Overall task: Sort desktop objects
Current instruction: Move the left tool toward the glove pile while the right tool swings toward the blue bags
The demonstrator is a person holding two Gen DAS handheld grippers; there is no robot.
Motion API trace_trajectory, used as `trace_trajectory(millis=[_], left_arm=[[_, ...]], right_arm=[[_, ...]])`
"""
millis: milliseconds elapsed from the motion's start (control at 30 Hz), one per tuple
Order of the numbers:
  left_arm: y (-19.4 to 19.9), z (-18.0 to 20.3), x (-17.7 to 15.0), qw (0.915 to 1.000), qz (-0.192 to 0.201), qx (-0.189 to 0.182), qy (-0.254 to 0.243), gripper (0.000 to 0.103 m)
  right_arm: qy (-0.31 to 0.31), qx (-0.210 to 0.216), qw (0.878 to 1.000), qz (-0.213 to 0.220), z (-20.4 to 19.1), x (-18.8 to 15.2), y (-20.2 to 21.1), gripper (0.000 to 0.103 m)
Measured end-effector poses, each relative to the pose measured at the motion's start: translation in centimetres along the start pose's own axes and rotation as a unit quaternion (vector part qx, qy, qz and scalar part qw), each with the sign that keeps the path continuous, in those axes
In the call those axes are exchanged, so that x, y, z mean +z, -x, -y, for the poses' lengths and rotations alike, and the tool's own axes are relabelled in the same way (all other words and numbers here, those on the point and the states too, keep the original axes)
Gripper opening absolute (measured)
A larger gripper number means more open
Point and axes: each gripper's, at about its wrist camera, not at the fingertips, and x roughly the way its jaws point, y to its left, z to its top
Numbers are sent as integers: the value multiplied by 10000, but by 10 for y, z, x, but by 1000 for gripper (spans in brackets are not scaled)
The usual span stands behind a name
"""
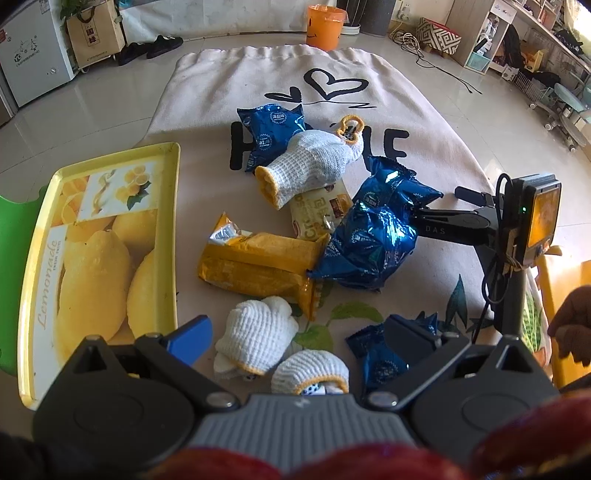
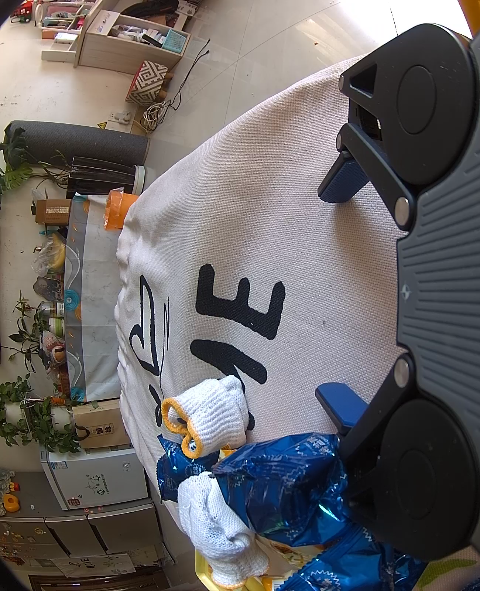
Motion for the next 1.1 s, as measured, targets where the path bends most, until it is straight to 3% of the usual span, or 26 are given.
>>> trace_trajectory(millis=[700,833,967,1100], left_arm=[[-25,-1,-16,9987,-460,-88,-219,102],[-26,-4,-18,9990,-407,-32,-194,102],[-24,-8,-21,9993,-327,65,-160,102],[-17,-9,-29,9997,-233,30,-71,102]], right_arm=[[-87,-102,9999,-32,-1,-1,0,103],[-282,-330,9976,-545,0,8,-2,103],[-885,-944,9847,-1168,11,16,5,103],[-1355,-1119,9766,-1239,21,14,37,103]])
